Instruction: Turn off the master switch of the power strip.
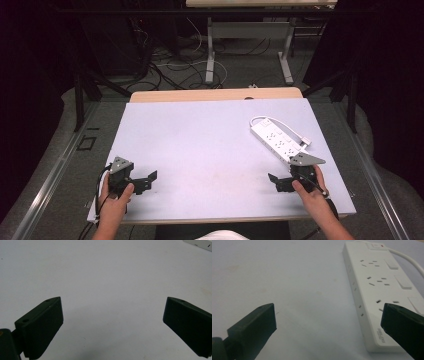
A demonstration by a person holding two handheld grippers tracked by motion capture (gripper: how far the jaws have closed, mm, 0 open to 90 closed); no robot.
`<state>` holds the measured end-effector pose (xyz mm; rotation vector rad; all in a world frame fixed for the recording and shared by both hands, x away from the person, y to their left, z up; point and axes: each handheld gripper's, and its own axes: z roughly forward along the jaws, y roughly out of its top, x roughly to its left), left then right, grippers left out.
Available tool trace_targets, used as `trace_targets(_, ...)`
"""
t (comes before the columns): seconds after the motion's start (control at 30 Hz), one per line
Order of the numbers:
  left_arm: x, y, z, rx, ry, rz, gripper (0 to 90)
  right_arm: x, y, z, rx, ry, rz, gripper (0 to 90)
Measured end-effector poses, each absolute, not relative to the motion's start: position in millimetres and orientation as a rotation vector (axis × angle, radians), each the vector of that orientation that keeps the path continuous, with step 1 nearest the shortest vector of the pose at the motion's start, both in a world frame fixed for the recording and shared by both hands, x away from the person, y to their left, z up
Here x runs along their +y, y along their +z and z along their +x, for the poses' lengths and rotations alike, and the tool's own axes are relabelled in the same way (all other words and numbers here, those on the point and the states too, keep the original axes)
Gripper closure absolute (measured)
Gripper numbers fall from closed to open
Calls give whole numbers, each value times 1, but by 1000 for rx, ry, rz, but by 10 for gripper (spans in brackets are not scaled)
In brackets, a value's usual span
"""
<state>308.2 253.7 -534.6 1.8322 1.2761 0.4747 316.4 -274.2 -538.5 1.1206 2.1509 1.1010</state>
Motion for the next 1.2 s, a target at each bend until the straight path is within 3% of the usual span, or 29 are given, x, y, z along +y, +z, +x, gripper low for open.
trace_targets(0.6, 253, -535, 308, 1276, 475, 1832, 29, -323, -552, 306, 1999, 1058, 1265, 0)
trace_targets(1.2, 252, -536, 310, 1275, 468, 1841, 29, -343, -560, 307, 1986, 1050, 1393, 0)
